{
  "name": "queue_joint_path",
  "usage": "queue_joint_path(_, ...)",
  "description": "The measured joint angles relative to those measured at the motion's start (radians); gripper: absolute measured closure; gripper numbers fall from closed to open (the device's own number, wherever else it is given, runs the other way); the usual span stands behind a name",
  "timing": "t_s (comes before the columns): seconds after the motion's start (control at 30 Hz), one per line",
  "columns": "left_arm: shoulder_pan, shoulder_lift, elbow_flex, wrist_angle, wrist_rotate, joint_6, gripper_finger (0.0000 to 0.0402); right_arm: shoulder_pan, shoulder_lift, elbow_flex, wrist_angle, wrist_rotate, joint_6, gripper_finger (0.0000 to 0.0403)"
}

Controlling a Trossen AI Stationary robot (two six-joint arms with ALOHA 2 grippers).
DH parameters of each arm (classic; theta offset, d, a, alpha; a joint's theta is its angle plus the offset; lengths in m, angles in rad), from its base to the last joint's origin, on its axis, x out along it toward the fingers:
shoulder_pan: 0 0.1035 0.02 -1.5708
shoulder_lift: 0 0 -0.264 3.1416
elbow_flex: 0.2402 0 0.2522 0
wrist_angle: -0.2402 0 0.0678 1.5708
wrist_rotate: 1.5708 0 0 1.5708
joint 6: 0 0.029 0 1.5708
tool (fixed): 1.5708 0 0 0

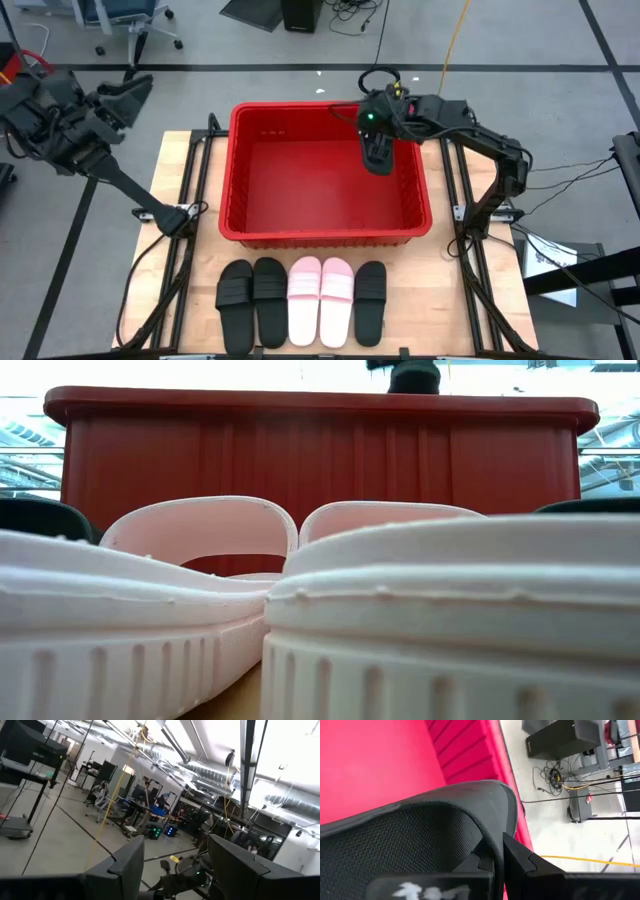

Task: Pick and place slides into bin
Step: Put the black slide into the red container

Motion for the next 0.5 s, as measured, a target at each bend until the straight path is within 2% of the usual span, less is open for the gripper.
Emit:
queue_joint_path(0.13, 0.027, 0.059, -0.001, -0.004, -0.040, -0.037, 0.0188, 0.000, -0.053, -0.140, 0.113, -0.001, -0.015, 0.0399)
queue_joint_path(0.3, 0.125, 0.127, -0.001, -0.002, -0.002, -0.111, 0.0188, -0.001, -0.128, -0.320, 0.251, -0.002, -0.055, 0.0399)
queue_joint_path(0.37, 0.179, 0.146, -0.001, -0.008, 0.057, -0.160, 0.0188, -0.005, -0.145, -0.378, 0.271, -0.002, -0.057, 0.0399)
queue_joint_path(0.5, 0.316, 0.179, -0.001, -0.065, 0.248, -0.276, 0.0188, -0.012, -0.147, -0.445, 0.301, -0.001, -0.084, 0.0399)
